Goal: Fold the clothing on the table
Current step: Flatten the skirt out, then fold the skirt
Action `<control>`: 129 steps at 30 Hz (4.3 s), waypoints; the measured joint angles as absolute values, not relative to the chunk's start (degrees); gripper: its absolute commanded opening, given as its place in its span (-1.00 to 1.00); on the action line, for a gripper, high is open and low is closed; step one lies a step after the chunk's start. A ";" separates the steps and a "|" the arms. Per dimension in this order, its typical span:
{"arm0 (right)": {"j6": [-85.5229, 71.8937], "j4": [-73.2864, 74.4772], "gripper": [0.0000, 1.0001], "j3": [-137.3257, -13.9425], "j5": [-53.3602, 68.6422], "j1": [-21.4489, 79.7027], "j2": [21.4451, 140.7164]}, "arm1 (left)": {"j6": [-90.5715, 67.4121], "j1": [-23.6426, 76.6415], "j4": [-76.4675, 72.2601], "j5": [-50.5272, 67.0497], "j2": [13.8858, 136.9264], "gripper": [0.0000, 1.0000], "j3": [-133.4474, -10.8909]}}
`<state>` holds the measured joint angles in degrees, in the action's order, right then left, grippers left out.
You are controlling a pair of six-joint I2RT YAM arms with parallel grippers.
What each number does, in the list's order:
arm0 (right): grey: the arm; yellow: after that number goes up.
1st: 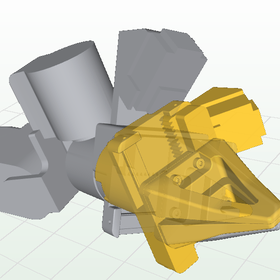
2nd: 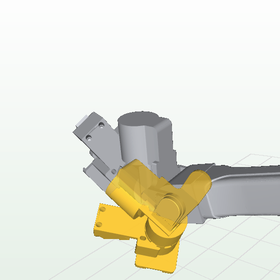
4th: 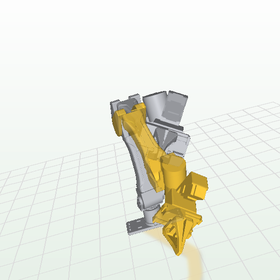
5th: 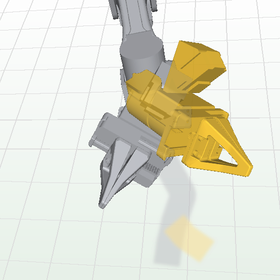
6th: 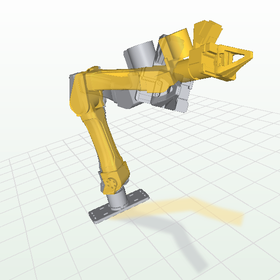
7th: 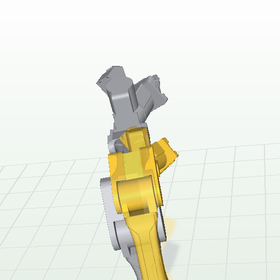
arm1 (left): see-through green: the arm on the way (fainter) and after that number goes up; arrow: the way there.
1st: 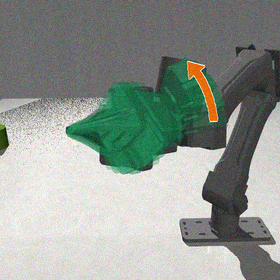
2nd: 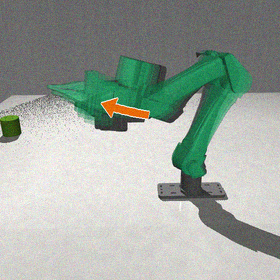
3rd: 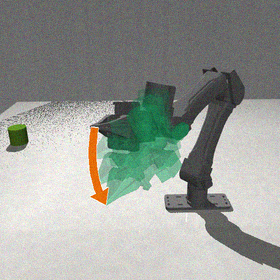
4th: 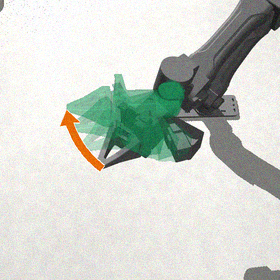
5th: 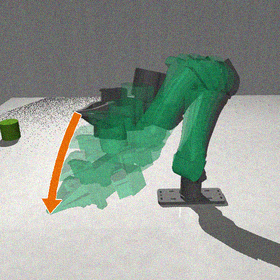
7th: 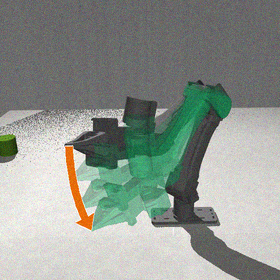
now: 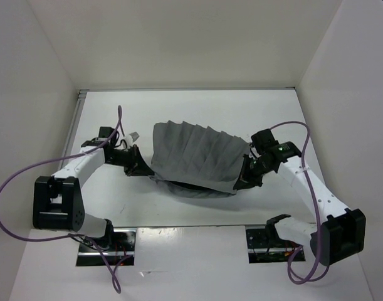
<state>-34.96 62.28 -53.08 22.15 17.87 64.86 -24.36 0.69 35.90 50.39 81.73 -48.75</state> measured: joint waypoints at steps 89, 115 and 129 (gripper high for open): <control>-20.93 36.60 0.15 -81.73 7.77 16.14 98.87 | -23.92 10.87 27.90 16.38 110.74 0.23 -90.70; -20.27 37.74 0.15 -82.50 4.64 17.28 99.24 | -5.98 29.69 24.01 -22.31 119.77 0.00 -90.00; -20.03 37.78 0.15 -82.41 4.71 17.21 99.94 | -6.02 29.69 24.01 -26.06 121.27 -1.00 -90.02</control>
